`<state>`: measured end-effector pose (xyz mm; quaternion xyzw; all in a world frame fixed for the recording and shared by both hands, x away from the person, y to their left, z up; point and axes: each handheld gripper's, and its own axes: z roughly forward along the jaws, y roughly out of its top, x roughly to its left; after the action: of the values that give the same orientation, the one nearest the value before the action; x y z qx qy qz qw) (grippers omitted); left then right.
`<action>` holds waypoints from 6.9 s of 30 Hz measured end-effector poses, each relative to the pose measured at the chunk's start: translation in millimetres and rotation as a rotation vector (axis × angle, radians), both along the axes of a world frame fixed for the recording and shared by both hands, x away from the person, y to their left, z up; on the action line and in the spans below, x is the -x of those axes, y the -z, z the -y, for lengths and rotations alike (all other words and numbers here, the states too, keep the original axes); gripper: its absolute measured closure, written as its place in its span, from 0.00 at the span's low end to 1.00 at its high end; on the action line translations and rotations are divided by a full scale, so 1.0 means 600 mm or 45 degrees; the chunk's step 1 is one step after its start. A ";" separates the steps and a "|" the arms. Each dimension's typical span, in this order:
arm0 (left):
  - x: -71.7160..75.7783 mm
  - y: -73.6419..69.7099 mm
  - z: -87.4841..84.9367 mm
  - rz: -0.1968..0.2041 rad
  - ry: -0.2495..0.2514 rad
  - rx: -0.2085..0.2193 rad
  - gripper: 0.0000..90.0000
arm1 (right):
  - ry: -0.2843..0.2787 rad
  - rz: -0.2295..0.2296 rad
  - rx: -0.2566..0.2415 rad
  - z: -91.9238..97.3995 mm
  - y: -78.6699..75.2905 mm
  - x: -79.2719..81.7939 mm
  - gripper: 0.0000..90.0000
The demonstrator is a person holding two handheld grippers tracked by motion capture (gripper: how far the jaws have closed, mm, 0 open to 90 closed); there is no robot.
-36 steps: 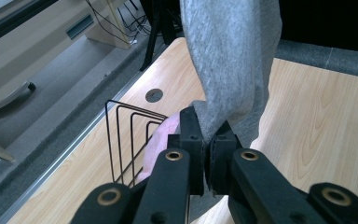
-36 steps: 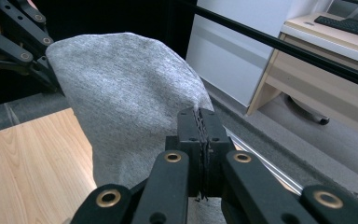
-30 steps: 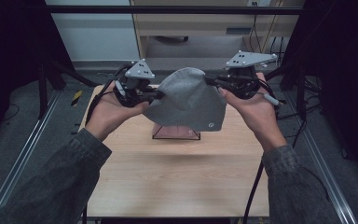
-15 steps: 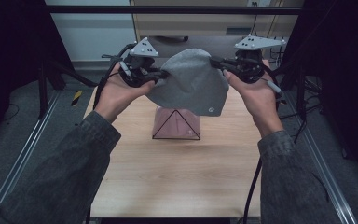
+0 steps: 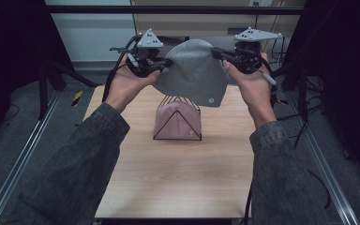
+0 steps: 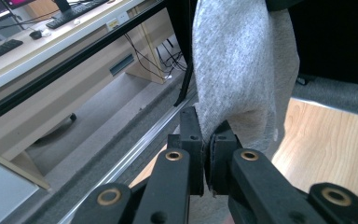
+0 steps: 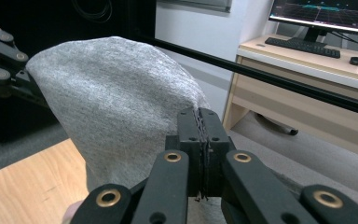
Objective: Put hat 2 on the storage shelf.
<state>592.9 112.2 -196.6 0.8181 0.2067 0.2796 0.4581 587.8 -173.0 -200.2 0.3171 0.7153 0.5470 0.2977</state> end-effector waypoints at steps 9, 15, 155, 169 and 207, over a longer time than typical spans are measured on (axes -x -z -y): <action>-0.023 0.017 0.003 -0.005 -0.021 -0.015 0.97 | 0.023 -0.020 0.017 -0.004 0.016 -0.031 0.99; -0.043 0.030 0.000 0.004 -0.053 0.001 0.97 | 0.028 -0.022 0.003 -0.010 0.030 -0.059 0.99; 0.004 0.272 -0.090 -0.234 -0.237 -0.014 0.61 | -0.036 -0.308 0.148 -0.107 0.233 -0.029 0.64; 0.070 0.250 -0.090 -0.284 -0.114 -0.073 0.13 | -0.013 -0.306 0.157 -0.092 0.215 0.023 0.19; 0.203 0.447 -0.186 -0.580 -0.124 -0.313 0.06 | -0.019 -0.565 0.347 -0.015 0.408 0.178 0.10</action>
<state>471.0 223.7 -464.6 0.8985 0.3080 0.1330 0.2831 481.3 -163.9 -445.2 0.3811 0.8325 0.3649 0.1693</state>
